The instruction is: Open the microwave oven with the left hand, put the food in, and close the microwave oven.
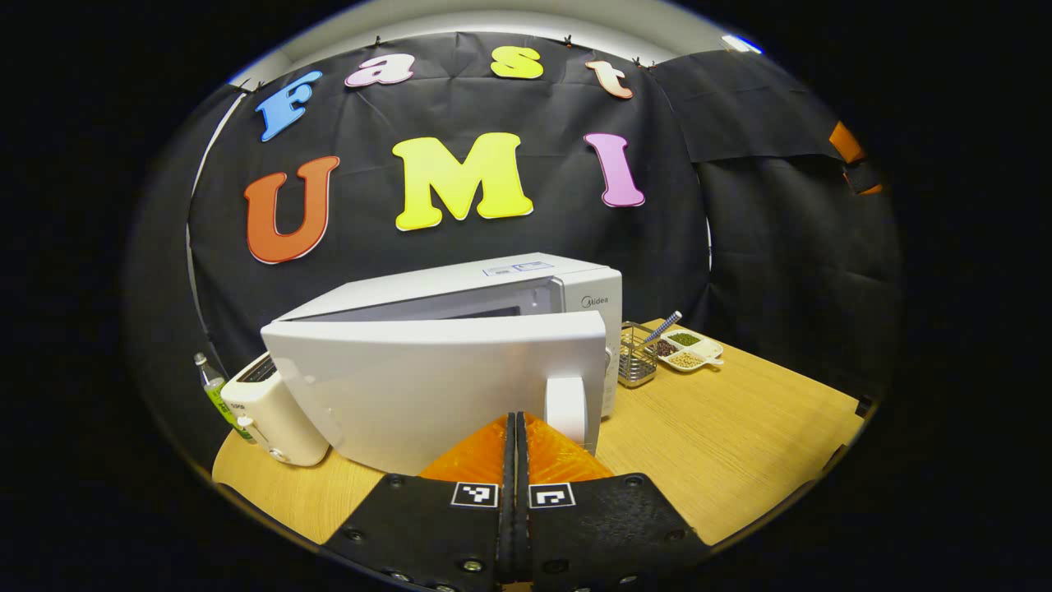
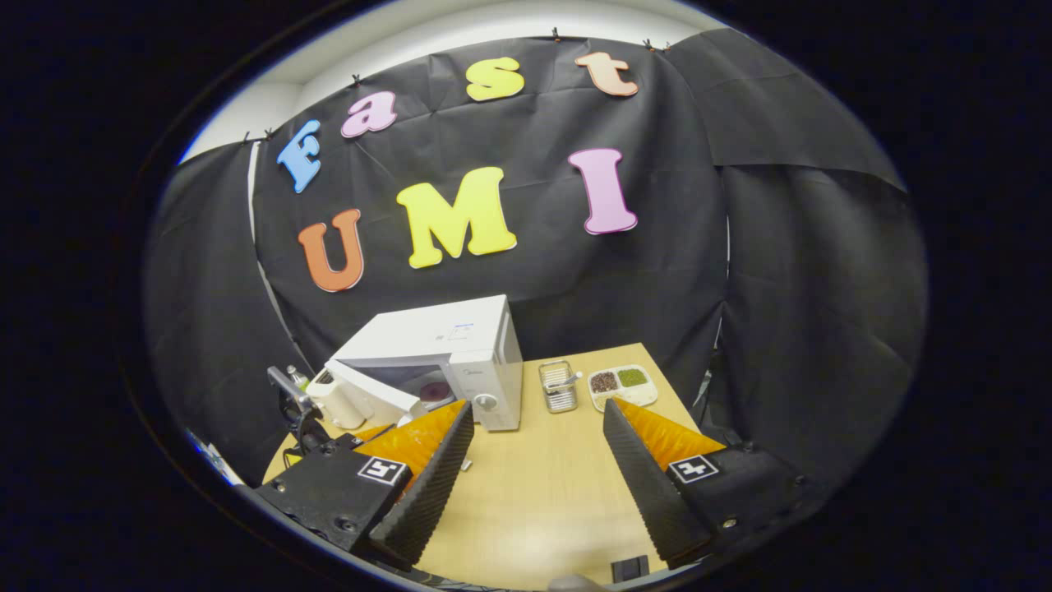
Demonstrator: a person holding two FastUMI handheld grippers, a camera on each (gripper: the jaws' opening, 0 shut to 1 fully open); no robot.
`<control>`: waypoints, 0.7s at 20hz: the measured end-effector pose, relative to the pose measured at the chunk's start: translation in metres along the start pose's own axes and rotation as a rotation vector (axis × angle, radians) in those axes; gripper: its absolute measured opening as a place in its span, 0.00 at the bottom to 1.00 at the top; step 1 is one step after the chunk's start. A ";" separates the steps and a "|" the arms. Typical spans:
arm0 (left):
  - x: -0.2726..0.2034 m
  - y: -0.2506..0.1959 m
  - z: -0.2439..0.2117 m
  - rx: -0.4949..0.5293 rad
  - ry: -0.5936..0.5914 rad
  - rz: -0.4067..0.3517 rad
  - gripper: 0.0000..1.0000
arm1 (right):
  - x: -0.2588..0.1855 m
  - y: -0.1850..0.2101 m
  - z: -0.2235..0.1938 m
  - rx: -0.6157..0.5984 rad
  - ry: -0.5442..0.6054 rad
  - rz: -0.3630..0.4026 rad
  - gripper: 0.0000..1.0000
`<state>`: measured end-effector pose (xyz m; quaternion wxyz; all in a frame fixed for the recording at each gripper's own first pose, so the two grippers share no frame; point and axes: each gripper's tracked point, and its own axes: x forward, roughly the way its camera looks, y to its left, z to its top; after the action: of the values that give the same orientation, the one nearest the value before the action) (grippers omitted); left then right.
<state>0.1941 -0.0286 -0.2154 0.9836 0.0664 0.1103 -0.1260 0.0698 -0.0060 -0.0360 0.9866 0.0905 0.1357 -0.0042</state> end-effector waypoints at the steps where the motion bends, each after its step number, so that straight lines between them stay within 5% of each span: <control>1: 0.009 0.000 0.000 0.006 0.003 0.002 0.00 | 0.002 -0.004 0.001 0.006 0.005 -0.003 1.00; 14: 0.080 -0.001 0.017 0.005 -0.010 0.007 0.00 | 0.023 -0.017 0.003 0.021 0.045 -0.014 1.00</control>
<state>0.2731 -0.0505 -0.2182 0.9845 0.0688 0.1045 -0.1231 0.0919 -0.0228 -0.0419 0.9822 0.1003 0.1585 -0.0103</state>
